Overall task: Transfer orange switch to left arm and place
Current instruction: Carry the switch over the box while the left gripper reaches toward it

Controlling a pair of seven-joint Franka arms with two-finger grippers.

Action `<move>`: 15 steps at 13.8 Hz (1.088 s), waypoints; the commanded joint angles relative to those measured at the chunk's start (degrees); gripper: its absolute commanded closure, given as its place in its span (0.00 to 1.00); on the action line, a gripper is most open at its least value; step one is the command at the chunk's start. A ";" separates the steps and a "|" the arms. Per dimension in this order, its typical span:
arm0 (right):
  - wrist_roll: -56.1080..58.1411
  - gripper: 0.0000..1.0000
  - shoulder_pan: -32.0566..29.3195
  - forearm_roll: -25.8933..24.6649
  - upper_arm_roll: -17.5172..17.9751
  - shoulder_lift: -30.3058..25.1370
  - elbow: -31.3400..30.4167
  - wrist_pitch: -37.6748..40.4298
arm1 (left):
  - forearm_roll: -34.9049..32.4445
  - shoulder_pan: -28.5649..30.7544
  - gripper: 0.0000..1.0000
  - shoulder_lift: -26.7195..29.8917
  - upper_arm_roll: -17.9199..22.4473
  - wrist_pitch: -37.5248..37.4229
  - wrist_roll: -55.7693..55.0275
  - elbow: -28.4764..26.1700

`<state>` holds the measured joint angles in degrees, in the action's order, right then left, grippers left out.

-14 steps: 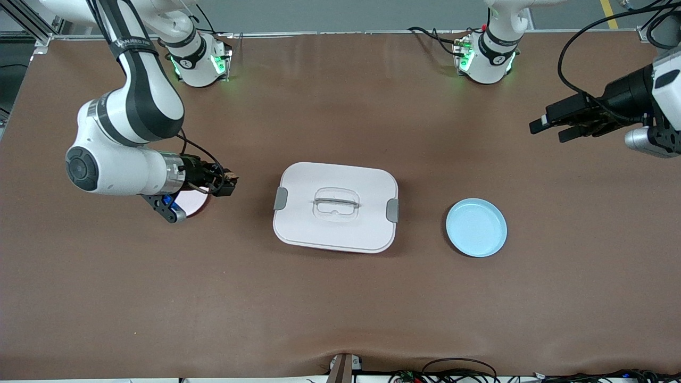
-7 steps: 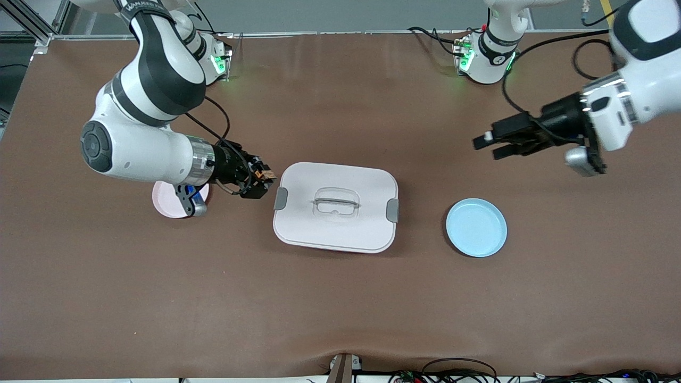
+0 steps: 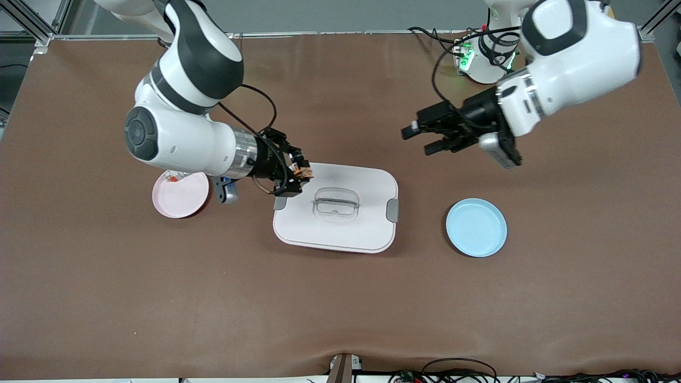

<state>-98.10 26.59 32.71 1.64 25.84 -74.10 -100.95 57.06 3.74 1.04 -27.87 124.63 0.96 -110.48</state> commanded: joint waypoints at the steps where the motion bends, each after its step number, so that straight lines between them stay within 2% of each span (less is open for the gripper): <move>1: -5.24 1.00 2.14 0.95 -0.58 2.72 5.27 -0.91 | 1.30 0.22 0.00 -2.88 -2.26 2.27 1.06 0.79; 3: -7.10 1.00 3.81 0.95 -0.58 3.34 6.68 -3.28 | 1.74 -1.19 0.00 -4.55 -3.93 5.69 0.19 0.79; 7: -9.65 1.00 6.27 0.86 -0.67 3.78 6.86 -9.34 | 3.76 -5.93 0.00 -5.61 -4.03 12.02 -5.85 0.88; 15: -12.73 1.00 8.03 0.86 -0.58 4.04 8.88 -11.29 | 3.23 -6.38 0.00 -9.21 -4.03 14.14 -5.62 1.67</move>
<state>-109.44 33.94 32.67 1.60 28.78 -67.82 -112.51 59.60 -2.64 -6.72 -31.56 137.37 -4.91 -110.09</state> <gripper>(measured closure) 0.260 0.000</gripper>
